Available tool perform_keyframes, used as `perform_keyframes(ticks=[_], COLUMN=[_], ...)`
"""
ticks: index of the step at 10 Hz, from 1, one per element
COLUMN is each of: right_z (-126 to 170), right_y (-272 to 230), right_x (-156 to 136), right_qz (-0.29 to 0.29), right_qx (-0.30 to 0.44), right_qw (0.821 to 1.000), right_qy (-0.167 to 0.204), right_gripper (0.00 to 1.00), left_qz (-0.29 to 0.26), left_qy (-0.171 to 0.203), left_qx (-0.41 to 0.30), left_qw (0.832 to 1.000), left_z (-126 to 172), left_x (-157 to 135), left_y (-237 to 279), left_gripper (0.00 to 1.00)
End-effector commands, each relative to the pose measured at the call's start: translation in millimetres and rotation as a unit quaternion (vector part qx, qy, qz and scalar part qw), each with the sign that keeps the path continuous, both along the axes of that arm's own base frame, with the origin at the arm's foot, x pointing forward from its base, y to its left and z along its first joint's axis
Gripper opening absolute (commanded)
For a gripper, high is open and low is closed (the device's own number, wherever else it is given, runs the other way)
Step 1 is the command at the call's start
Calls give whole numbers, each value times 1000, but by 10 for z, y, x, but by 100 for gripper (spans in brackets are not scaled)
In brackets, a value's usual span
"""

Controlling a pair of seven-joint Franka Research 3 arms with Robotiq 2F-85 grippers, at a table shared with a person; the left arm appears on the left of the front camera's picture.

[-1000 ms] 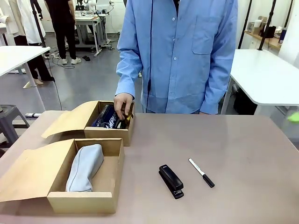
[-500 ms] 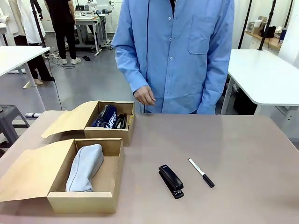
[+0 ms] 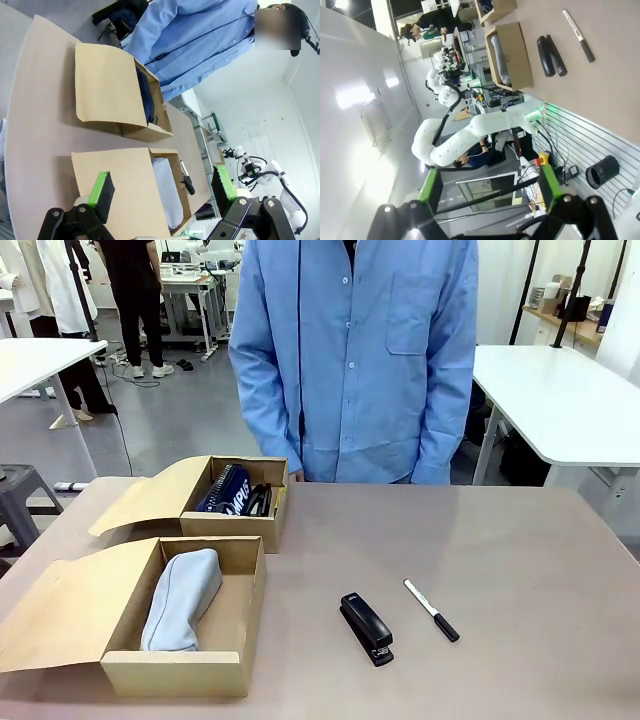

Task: Place items inside the box.
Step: Pick up a Pencil pouch or Stapler and place it inside the Mailer Box closest to the robot.

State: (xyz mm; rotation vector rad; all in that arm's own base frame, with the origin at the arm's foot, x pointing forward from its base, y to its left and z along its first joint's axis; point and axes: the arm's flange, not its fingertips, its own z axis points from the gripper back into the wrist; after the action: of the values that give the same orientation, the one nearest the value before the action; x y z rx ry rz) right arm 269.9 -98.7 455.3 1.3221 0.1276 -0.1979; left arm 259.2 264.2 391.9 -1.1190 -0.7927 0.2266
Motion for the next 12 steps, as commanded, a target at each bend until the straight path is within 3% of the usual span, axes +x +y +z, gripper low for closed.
perform_keyframes(ticks=[1, 7, 9, 10, 12], right_z=[33, 0, 67, 224, 278], right_y=[-45, -5, 389, 743, 1216], right_x=[-17, -2, -46, 33, 136], right_qz=[6, -2, -10, -37, 0], right_qx=[-7, -2, -138, -287, -515], right_qw=[1000, 1000, 990, 957, 856], right_qy=[-4, 1, 1, 11, 43], right_gripper=[100, 100, 100, 100, 100], left_qz=[0, 0, 0, 0, 0], left_qy=[-15, -15, -15, -15, -15], left_qx=[-1, -1, -1, -1, -1], left_qw=[1000, 1000, 1000, 1000, 1000], left_z=[2, 2, 2, 2, 2], left_x=[16, 16, 16, 16, 16], left_y=[-3, -3, -3, -3, -3], left_gripper=[100, 100, 100, 100, 100])
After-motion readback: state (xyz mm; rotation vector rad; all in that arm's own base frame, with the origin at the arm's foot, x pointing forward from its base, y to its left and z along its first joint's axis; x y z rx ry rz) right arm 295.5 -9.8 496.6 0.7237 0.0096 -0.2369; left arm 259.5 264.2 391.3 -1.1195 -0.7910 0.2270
